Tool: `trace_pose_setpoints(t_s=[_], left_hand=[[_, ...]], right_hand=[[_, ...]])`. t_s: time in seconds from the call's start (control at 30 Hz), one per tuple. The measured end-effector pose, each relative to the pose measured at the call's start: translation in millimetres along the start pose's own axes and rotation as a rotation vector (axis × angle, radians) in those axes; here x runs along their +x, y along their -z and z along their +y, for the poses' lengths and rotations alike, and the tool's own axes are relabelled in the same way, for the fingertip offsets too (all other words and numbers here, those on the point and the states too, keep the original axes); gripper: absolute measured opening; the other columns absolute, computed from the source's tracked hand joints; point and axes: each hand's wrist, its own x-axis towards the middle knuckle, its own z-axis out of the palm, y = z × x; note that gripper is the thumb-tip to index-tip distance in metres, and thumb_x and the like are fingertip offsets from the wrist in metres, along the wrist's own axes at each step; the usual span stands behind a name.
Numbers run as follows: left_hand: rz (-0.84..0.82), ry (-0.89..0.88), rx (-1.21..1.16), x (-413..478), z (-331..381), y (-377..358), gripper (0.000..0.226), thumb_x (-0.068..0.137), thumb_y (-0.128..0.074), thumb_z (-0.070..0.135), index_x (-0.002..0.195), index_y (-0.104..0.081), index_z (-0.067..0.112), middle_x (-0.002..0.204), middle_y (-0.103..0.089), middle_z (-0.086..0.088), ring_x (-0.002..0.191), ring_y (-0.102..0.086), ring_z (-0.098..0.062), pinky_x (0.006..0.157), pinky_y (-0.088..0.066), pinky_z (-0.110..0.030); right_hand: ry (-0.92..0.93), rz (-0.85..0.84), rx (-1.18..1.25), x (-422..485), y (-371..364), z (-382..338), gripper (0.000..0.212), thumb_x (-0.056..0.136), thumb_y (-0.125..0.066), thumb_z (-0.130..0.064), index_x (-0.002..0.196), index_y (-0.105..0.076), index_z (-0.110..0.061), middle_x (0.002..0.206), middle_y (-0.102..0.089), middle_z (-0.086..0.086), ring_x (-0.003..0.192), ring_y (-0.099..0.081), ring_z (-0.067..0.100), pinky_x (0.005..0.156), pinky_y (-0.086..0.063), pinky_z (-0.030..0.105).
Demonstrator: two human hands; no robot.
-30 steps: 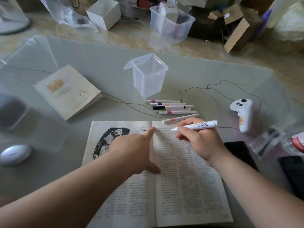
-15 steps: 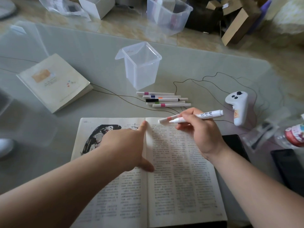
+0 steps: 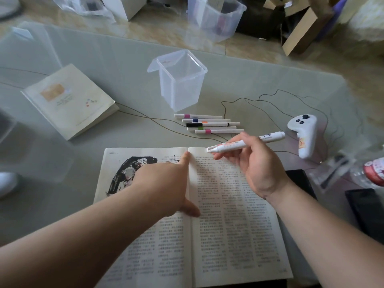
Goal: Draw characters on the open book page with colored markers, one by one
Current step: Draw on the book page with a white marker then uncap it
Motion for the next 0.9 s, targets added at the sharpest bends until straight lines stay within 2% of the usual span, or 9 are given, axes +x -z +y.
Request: trace_pose_setpoints(t_s=[0.1, 0.13, 0.2, 0.27, 0.33, 0.5, 0.6, 0.73, 0.9], left_hand=[[-0.004, 0.001, 0.004, 0.4, 0.9, -0.4, 0.142, 0.049, -0.07, 0.084, 0.154, 0.011, 0.032, 0.072, -0.051, 0.008, 0.063, -0.055, -0.014, 0.051, -0.046, -0.03], [-0.002, 0.0, 0.003, 0.4, 0.9, -0.7, 0.142, 0.049, -0.07, 0.084, 0.154, 0.011, 0.032, 0.073, -0.052, 0.008, 0.062, -0.055, -0.013, 0.05, -0.045, -0.029], [0.006, -0.005, -0.005, 0.4, 0.2, -1.4, 0.141, 0.049, -0.069, 0.084, 0.154, 0.01, 0.033, 0.075, -0.056, 0.009, 0.062, -0.056, -0.011, 0.05, -0.046, -0.029], [0.012, -0.008, -0.02, -0.2, -0.9, -2.0, 0.14, 0.048, -0.07, 0.084, 0.154, 0.009, 0.035, 0.075, -0.057, 0.009, 0.061, -0.056, -0.01, 0.049, -0.045, -0.029], [0.018, -0.013, -0.034, -0.6, -1.4, -1.9, 0.14, 0.048, -0.07, 0.084, 0.153, 0.008, 0.037, 0.073, -0.056, 0.01, 0.06, -0.056, -0.01, 0.049, -0.044, -0.028], [0.022, -0.038, -0.045, -0.2, -2.8, -0.3, 0.135, 0.047, -0.071, 0.085, 0.152, 0.005, 0.044, 0.071, -0.055, 0.01, 0.063, -0.06, -0.012, 0.053, -0.049, -0.029], [0.02, -0.031, -0.032, -0.5, -2.7, 0.6, 0.135, 0.047, -0.071, 0.085, 0.152, 0.004, 0.043, 0.065, -0.05, 0.01, 0.061, -0.058, -0.013, 0.054, -0.049, -0.029], [0.013, -0.032, -0.024, -0.3, -1.8, 1.7, 0.136, 0.047, -0.07, 0.085, 0.153, 0.005, 0.043, 0.064, -0.048, 0.009, 0.062, -0.057, -0.014, 0.056, -0.05, -0.03], [-0.003, -0.032, -0.026, 0.3, -1.8, 2.0, 0.136, 0.048, -0.07, 0.084, 0.153, 0.007, 0.043, 0.068, -0.052, 0.009, 0.062, -0.059, -0.013, 0.058, -0.053, -0.031]], right_hand=[[-0.032, -0.029, -0.092, 1.0, 2.6, 1.5, 0.051, 0.094, -0.038, -0.035, 0.083, -0.071, 0.003, 0.109, -0.072, 0.028, 0.121, -0.063, 0.02, 0.111, -0.039, 0.036], [-0.022, -0.033, -0.106, 1.5, 2.8, 1.1, 0.052, 0.093, -0.038, -0.035, 0.083, -0.07, 0.004, 0.108, -0.072, 0.027, 0.12, -0.064, 0.019, 0.108, -0.04, 0.036], [0.005, 0.002, -0.132, 2.6, 2.7, -0.8, 0.052, 0.094, -0.037, -0.039, 0.079, -0.072, -0.002, 0.094, -0.073, 0.025, 0.094, -0.069, 0.023, 0.085, -0.048, 0.037], [0.018, 0.088, -0.22, 3.4, 4.4, -0.2, 0.054, 0.094, -0.04, -0.049, 0.077, -0.074, -0.012, 0.074, -0.067, 0.019, 0.065, -0.06, 0.024, 0.058, -0.041, 0.036], [0.02, 0.15, -0.296, 2.2, 5.2, 2.1, 0.051, 0.093, -0.044, -0.052, 0.077, -0.073, -0.013, 0.066, -0.063, 0.017, 0.056, -0.055, 0.025, 0.051, -0.038, 0.033], [-0.042, 0.129, -0.38, -4.9, 3.2, 10.3, 0.016, 0.094, -0.063, -0.023, 0.092, -0.074, -0.011, 0.079, -0.075, 0.014, 0.073, -0.07, 0.022, 0.068, -0.055, 0.036], [-0.035, 0.115, -0.509, -6.7, 6.6, 10.9, 0.005, 0.09, -0.068, -0.006, 0.086, -0.069, -0.007, 0.069, -0.073, 0.012, 0.056, -0.065, 0.015, 0.052, -0.05, 0.033], [-0.026, 0.122, -0.525, -10.3, 3.9, 16.8, 0.011, 0.088, -0.07, -0.003, 0.082, -0.062, -0.006, 0.066, -0.073, 0.014, 0.057, -0.068, 0.023, 0.05, -0.053, 0.034], [-0.005, 0.143, -0.567, -8.1, 0.3, 24.8, 0.011, 0.086, -0.077, -0.013, 0.084, -0.067, -0.008, 0.068, -0.072, 0.014, 0.06, -0.069, 0.026, 0.051, -0.057, 0.035]])
